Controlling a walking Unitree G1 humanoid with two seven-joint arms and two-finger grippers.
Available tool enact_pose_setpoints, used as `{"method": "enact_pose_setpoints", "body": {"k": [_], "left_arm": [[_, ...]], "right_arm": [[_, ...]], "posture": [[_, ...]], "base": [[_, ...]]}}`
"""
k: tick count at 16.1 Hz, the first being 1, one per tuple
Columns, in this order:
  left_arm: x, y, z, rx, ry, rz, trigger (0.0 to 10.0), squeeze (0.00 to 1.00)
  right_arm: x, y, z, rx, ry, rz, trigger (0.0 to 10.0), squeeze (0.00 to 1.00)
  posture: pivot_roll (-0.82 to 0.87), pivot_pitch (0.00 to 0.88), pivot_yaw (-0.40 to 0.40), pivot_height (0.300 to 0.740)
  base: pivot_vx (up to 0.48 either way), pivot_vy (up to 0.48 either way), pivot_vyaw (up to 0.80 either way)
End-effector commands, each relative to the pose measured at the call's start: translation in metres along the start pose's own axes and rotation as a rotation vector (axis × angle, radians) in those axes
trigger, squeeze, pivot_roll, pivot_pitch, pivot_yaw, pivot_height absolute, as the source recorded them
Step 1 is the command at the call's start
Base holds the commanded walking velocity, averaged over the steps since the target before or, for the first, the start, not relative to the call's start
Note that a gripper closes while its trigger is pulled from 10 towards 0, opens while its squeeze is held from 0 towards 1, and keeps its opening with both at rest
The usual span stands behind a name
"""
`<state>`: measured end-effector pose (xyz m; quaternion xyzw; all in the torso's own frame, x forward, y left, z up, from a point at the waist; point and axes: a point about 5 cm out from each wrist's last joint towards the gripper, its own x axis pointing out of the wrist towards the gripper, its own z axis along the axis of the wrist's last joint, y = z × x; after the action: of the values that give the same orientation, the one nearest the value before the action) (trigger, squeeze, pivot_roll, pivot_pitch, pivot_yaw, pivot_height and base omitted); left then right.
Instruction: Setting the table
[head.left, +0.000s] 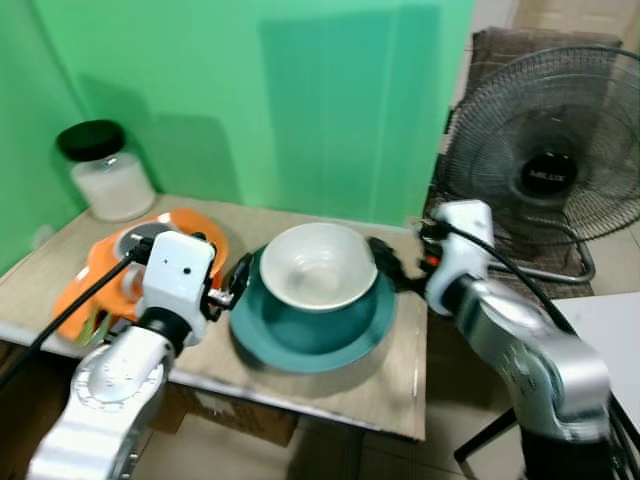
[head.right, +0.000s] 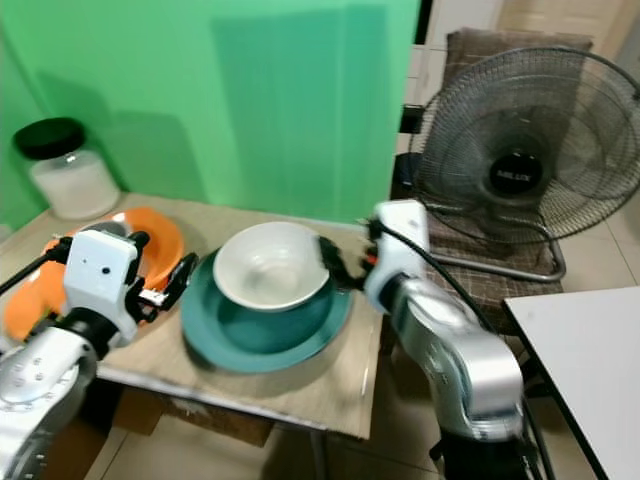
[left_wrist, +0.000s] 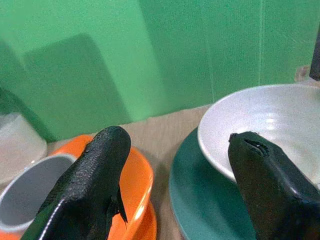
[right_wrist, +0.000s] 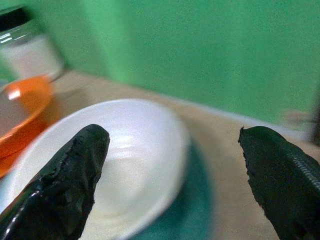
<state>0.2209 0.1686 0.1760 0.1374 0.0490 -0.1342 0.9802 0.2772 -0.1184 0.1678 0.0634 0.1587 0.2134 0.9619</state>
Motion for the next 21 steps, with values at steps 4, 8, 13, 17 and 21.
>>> {"method": "enact_pose_setpoints", "body": {"k": [4, 8, 13, 17, 21], "left_arm": [[-0.001, 0.007, 0.004, 0.000, -0.024, -0.112, 10.0, 0.00], [-0.018, 0.009, 0.006, -0.002, -0.035, -0.317, 10.0, 0.00], [-0.030, 0.002, 0.000, -0.022, 0.011, -0.471, 10.0, 0.00], [-0.030, 0.002, -0.007, -0.013, 0.036, -0.470, 10.0, 0.00], [-0.031, 0.003, -0.008, -0.009, 0.036, -0.455, 10.0, 0.00]], "right_arm": [[0.014, -0.014, -0.002, 0.087, 0.138, -0.039, 10.0, 1.00], [0.024, -0.023, 0.003, 0.197, 0.254, -0.079, 10.0, 0.46], [0.028, -0.018, 0.000, 0.413, 0.353, -0.034, 7.9, 0.00], [0.033, -0.010, 0.002, 0.484, 0.369, -0.003, 0.0, 0.00], [0.037, -0.011, -0.003, 0.533, 0.409, -0.007, 0.0, 0.00]], "posture": [[-0.02, 0.004, 0.040, 0.740], [-0.02, 0.009, 0.027, 0.740], [-0.03, 0.013, 0.029, 0.740], [-0.04, 0.016, 0.021, 0.740], [-0.03, 0.013, 0.010, 0.740]], "base": [[0.000, 0.000, 0.00], [0.000, 0.000, 0.00], [0.000, 0.000, 0.00], [0.000, 0.000, 0.00], [0.000, 0.000, 0.00]]}}
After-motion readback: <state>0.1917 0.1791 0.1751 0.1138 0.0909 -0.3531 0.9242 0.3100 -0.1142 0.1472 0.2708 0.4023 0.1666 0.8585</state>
